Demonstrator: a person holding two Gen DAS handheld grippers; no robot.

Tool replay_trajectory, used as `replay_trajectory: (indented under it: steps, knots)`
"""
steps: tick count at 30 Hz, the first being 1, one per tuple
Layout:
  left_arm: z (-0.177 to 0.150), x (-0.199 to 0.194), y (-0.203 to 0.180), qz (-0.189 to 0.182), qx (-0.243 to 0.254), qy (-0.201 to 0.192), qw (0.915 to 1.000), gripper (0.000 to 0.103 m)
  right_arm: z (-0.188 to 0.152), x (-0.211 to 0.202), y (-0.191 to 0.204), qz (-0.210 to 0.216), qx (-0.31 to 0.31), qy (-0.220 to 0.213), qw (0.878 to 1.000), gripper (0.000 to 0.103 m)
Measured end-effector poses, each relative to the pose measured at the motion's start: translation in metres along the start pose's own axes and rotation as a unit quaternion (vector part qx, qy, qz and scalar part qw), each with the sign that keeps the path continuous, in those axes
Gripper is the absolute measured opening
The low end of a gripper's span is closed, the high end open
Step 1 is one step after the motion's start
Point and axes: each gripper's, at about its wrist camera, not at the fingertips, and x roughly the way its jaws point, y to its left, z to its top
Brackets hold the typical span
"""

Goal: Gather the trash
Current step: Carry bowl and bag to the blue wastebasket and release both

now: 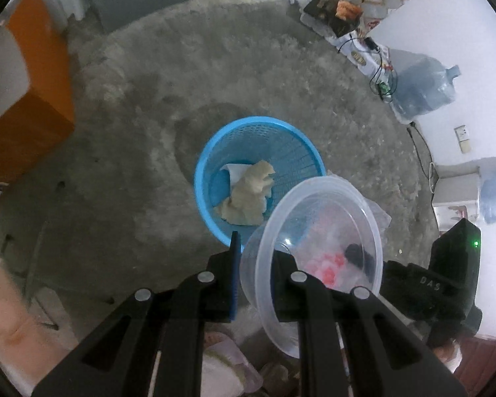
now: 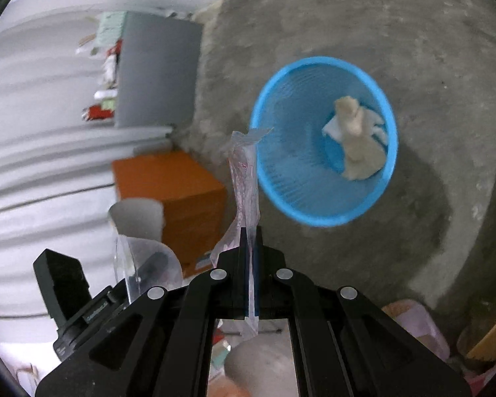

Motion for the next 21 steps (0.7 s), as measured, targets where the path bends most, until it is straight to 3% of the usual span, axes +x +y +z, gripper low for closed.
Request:
replay_trajectory:
  steps: [2,3,4,5,6,7,12,21]
  knots:
    - [0.01,0.017,-0.006,-0.007,-0.003,0.002,1.0,0.012,0.011,0.004,-0.009,-0.012,0.005,-0.008,1.0,0.006]
    - [0.016,0.03,-0.009,-0.009,-0.001,0.007,0.9999,0.018,0.016,0.007,-0.013,-0.019,0.005,-0.012,1.0,0.01]
    - [0.017,0.039,-0.007,-0.01,-0.003,0.011,0.9999,0.033,0.024,0.013,-0.02,-0.029,0.012,-0.018,0.999,0.017]
    - [0.021,0.049,-0.007,-0.008,-0.009,0.012,0.9998,0.043,0.025,0.015,-0.023,-0.034,0.014,-0.019,0.999,0.032]
    - [0.023,0.054,-0.007,-0.008,-0.014,0.01,0.9998,0.05,0.029,0.02,-0.027,-0.038,0.014,-0.019,0.999,0.04]
    - [0.024,0.059,-0.006,-0.01,-0.019,0.003,0.9998,0.052,0.033,0.022,-0.034,-0.047,0.018,-0.023,0.998,0.041]
    - [0.019,0.066,0.0,-0.022,-0.023,0.004,0.9995,0.053,0.037,0.027,-0.062,-0.059,0.051,-0.025,0.997,0.044]
    - [0.009,0.009,0.026,-0.033,-0.038,-0.037,0.9981,0.053,0.025,-0.001,-0.063,-0.031,0.046,-0.034,0.998,0.047]
